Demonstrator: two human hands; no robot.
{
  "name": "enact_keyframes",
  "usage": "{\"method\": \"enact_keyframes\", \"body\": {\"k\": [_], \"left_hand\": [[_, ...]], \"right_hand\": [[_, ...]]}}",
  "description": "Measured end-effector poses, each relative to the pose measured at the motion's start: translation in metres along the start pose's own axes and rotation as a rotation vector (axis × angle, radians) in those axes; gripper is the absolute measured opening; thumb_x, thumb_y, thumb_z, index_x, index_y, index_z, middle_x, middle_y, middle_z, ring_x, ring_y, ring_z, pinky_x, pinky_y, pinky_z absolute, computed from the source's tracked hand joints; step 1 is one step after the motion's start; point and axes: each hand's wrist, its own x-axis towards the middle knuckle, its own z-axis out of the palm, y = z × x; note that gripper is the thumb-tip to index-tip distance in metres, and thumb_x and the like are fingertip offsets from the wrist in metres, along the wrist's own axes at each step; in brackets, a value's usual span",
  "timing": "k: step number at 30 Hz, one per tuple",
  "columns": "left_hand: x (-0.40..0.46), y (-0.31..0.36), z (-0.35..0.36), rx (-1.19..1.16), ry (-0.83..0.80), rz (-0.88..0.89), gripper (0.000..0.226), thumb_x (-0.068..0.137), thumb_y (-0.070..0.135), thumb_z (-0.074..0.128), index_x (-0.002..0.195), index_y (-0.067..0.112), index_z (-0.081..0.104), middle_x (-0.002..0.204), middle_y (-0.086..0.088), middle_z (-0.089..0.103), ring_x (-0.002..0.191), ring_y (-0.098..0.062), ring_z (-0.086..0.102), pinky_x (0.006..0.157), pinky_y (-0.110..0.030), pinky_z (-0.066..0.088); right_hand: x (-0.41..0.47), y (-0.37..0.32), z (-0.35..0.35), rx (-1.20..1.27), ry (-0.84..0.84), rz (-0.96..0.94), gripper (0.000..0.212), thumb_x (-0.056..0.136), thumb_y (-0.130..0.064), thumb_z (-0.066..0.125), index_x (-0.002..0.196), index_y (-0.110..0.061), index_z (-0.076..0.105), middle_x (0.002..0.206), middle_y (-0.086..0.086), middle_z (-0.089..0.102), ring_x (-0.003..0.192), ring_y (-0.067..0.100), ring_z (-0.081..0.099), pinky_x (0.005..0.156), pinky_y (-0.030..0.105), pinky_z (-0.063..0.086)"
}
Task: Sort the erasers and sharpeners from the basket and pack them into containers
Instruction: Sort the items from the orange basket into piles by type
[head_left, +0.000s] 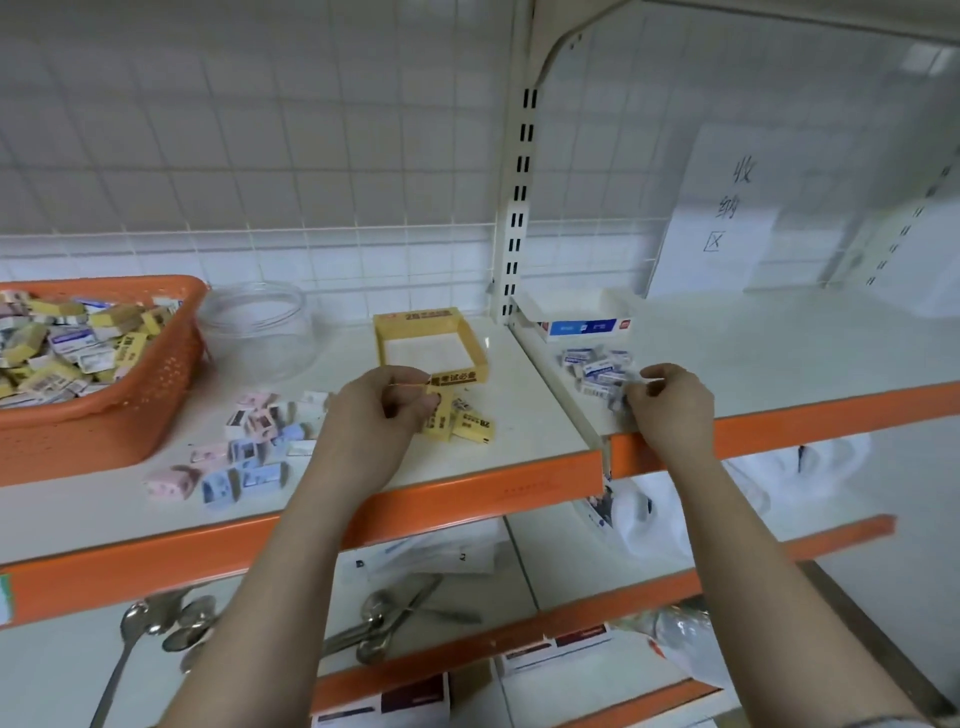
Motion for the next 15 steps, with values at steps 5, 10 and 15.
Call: {"method": "enact_keyframes", "body": {"k": [5,10,15], "left_hand": [[0.003,-0.013,0.002,0.014,-0.016,-0.022,0.015,0.089,0.011,0.06,0.099,0.018,0.069,0.075,0.004,0.065,0.07,-0.004,0.059,0.062,-0.003,0.041],[0.009,-0.025,0.007,0.182,-0.073,-0.062,0.02,0.092,0.016,0.057,0.1,0.03,0.068,0.079,0.009,0.065,0.067,0.001,0.055,0.062,-0.008,0.04],[0.013,-0.033,0.017,0.194,-0.124,-0.064,0.017,0.088,0.012,0.062,0.1,0.022,0.07,0.083,0.011,0.066,0.073,0.008,0.055,0.07,-0.003,0.043]], "right_hand": [[-0.019,0.002,0.016,0.082,0.24,-0.12,0.02,0.087,-0.007,0.056,0.102,-0.001,0.066,0.109,0.02,0.056,0.087,0.034,0.059,0.072,0.025,0.035],[-0.029,0.007,0.025,0.252,0.402,-0.18,0.021,0.085,-0.013,0.052,0.095,-0.001,0.066,0.091,0.014,0.064,0.082,0.024,0.058,0.071,0.015,0.032],[-0.031,0.006,0.025,0.291,0.379,-0.159,0.023,0.086,-0.015,0.05,0.101,-0.004,0.065,0.088,0.011,0.065,0.081,0.021,0.058,0.072,0.02,0.035]]}}
